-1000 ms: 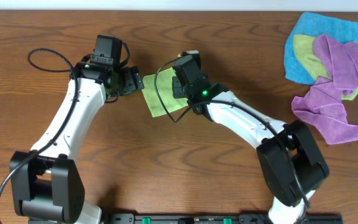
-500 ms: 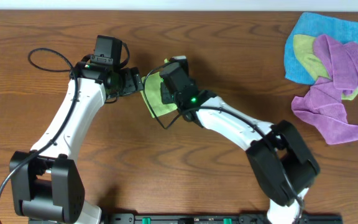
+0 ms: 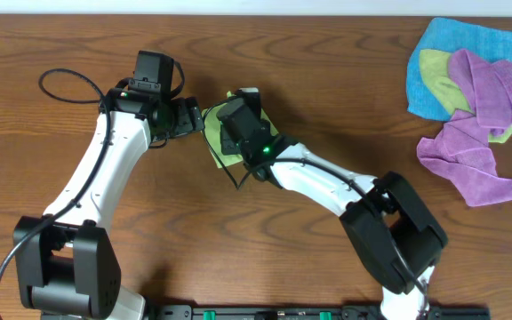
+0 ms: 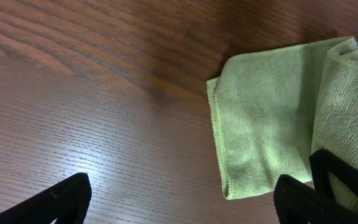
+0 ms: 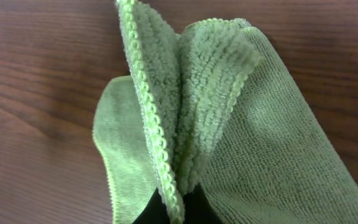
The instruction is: Fold the cloth
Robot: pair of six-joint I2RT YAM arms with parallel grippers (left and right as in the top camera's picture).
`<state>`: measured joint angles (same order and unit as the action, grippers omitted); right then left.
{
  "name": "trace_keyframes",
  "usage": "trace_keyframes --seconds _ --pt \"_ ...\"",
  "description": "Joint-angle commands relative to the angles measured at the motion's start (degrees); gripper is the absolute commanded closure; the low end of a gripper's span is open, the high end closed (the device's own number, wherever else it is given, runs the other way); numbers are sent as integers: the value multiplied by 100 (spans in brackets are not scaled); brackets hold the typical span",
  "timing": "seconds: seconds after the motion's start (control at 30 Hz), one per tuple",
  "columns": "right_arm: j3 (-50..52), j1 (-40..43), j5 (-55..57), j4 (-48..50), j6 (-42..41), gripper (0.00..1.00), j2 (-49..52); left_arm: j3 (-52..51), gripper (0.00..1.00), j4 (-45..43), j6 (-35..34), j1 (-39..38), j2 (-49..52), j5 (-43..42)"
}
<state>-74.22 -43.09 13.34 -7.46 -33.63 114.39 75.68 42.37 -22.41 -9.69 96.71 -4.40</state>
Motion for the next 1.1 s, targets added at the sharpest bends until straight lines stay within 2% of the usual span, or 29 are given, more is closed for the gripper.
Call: trace_keyframes --seconds 0.0,0.23,0.27,0.3,0.33,0.37,0.63,0.8,0.93,1.07 --pt "-90 -227 0 68 -131 99 11 105 5 9 61 4 -83 -13" --pt "-90 -361 20 96 -278 98 66 105 5 9 61 4 -83 -13" --pt "-90 -361 17 107 -278 88 101 103 5 9 61 4 -83 -13" --pt "-90 -361 17 103 -278 69 107 105 5 9 61 4 -83 -13" --pt "-90 -361 17 105 -278 42 144 105 5 9 63 4 -83 -13" --pt "-90 -369 15 129 -278 1 155 105 5 9 63 4 -83 -13" --pt "-92 -382 -24 481 -271 1 155 105 5 2 61 4 -83 -11" --pt "-177 -358 197 518 188 1 11 105 5 4 61 4 -83 -11" --pt "-551 -293 636 -702 175 1 -358 105 5 9 61 4 -83 -13" --pt "-1036 -208 363 -2415 -693 1 -754 105 5 7 61 4 -83 -11"
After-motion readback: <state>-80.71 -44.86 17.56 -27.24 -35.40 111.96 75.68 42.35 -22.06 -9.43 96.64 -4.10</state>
